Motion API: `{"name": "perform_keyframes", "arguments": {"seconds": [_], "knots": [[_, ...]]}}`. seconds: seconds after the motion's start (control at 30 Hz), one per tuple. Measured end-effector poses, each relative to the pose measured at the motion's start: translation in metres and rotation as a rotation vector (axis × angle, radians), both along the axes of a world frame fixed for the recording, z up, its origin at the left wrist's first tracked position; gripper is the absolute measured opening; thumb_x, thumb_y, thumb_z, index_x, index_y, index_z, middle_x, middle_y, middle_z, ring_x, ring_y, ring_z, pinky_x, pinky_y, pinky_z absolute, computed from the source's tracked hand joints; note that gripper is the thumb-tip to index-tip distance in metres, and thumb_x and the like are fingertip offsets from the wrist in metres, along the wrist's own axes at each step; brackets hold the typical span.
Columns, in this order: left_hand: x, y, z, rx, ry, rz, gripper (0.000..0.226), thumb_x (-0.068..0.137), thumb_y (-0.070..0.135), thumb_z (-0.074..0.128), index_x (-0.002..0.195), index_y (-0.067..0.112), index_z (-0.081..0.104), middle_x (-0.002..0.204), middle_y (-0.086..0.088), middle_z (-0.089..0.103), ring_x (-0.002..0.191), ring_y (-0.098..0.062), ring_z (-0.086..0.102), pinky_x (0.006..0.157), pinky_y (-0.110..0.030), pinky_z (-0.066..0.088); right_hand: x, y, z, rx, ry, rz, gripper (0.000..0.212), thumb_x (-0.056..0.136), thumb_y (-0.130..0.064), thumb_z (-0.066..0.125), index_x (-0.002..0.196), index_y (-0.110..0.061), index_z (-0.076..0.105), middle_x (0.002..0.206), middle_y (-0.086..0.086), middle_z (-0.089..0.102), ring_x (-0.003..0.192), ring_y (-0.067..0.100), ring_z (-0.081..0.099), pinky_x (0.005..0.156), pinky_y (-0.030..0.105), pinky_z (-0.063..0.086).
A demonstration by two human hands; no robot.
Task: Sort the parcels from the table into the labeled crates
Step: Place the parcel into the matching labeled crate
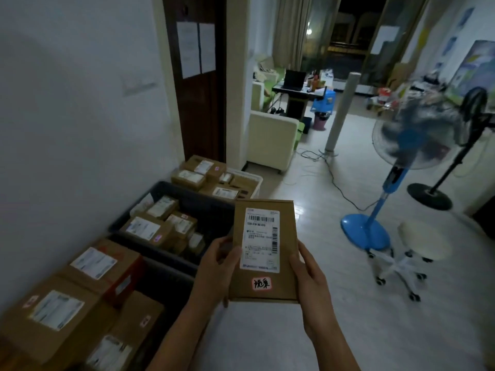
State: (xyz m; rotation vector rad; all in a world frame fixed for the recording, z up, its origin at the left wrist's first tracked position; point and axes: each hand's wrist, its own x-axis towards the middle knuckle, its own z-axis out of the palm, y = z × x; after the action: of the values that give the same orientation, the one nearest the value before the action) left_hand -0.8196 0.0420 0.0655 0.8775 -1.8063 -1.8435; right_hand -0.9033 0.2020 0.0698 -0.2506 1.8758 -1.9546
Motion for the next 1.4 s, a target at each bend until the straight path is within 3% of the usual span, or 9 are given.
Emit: {"name": "perform_keyframes", "arguments": {"seconds": [0.17,0.33,0.57,0.7,0.77,0.9,1.1,1.33,1.4], "knots": [[-0.107,-0.048,-0.025,-0.016,-0.065,0.015,0.025,0.098,0.027,0.062,0.121,0.029,0.053,0.105,0.008,0.068,0.086,-0.01,0.07,0.066,-0.028,0.061,-0.125,-0.052,-0.019,0.117,0.017,0.087,0.027,0.106,-0.031,0.047,0.117,-0.054,0.054,0.091,-0.026,0.075,0.087,0.002,0.074,0.063,0.016,0.056],[-0.227,-0.122,-0.068,-0.016,-0.103,0.094,0.025,0.098,0.029,0.063,0.12,0.027,0.053,0.105,0.006,0.07,0.084,-0.009,0.071,0.073,-0.036,0.063,-0.256,-0.139,-0.046,0.252,0.052,0.189,0.027,0.106,-0.039,0.045,0.115,-0.063,0.054,0.099,-0.021,0.076,0.09,0.004,0.074,0.074,0.022,0.056],[-0.359,-0.218,-0.092,-0.046,-0.192,0.058,0.041,0.097,0.029,0.065,0.134,0.022,0.048,0.107,0.017,0.063,0.081,0.006,0.065,0.06,-0.006,0.048,-0.416,-0.252,-0.069,0.373,0.008,0.23,0.028,0.106,-0.031,0.047,0.124,-0.05,0.055,0.112,-0.011,0.072,0.092,0.008,0.072,0.07,0.022,0.054],[-0.419,-0.253,-0.104,-0.139,-0.242,-0.055,0.074,0.087,0.049,0.074,0.143,0.044,0.026,0.141,0.021,0.042,0.122,0.005,0.047,0.089,-0.007,0.048,-0.488,-0.312,-0.088,0.42,-0.024,0.245,0.028,0.105,-0.029,0.05,0.128,-0.045,0.055,0.116,-0.003,0.071,0.097,0.016,0.071,0.082,0.036,0.059],[-0.447,-0.268,-0.124,-0.31,-0.375,-0.121,0.096,0.079,0.068,0.071,0.153,0.045,0.015,0.163,0.01,0.016,0.146,-0.006,0.026,0.116,-0.028,0.036,-0.521,-0.341,-0.104,0.447,-0.026,0.277,0.028,0.105,-0.029,0.05,0.128,-0.044,0.056,0.113,-0.003,0.071,0.096,0.014,0.07,0.08,0.032,0.057],[-0.509,-0.296,-0.168,-0.49,-0.671,-0.184,0.106,0.084,0.068,0.062,0.159,0.031,-0.001,0.163,0.004,-0.027,0.153,-0.021,-0.01,0.126,-0.042,0.008,-0.583,-0.405,-0.146,0.508,-0.027,0.431,0.026,0.105,-0.029,0.051,0.107,-0.053,0.062,0.1,-0.009,0.075,0.09,0.014,0.074,0.082,0.036,0.061],[-0.586,-0.322,-0.222,-0.457,-0.947,-0.063,0.088,0.095,0.06,0.051,0.16,0.024,0.004,0.166,-0.007,-0.017,0.154,-0.03,-0.006,0.125,-0.047,0.005,-0.662,-0.472,-0.203,0.604,-0.001,0.69,0.018,0.105,-0.037,0.05,0.118,-0.046,0.06,0.095,-0.013,0.071,0.087,0.008,0.07,0.073,0.024,0.055],[-0.643,-0.33,-0.248,-0.283,-1.1,-0.005,0.084,0.095,0.059,0.05,0.157,0.023,0.006,0.166,-0.009,-0.009,0.153,-0.034,-0.008,0.123,-0.049,0.002,-0.719,-0.51,-0.247,0.782,0.214,1.007,0.028,0.107,-0.032,0.043,0.13,-0.036,0.06,0.112,-0.004,0.07,0.096,0.013,0.067,0.09,0.031,0.055],[-0.648,-0.338,-0.252,-0.238,-1.159,-0.01,0.088,0.093,0.06,0.054,0.157,0.021,0.008,0.165,-0.01,-0.005,0.153,-0.036,-0.002,0.123,-0.052,0.003,-0.726,-0.523,-0.254,0.807,0.283,1.107,0.032,0.107,-0.027,0.044,0.135,-0.033,0.057,0.113,-0.005,0.069,0.097,0.012,0.067,0.083,0.021,0.055]]}}
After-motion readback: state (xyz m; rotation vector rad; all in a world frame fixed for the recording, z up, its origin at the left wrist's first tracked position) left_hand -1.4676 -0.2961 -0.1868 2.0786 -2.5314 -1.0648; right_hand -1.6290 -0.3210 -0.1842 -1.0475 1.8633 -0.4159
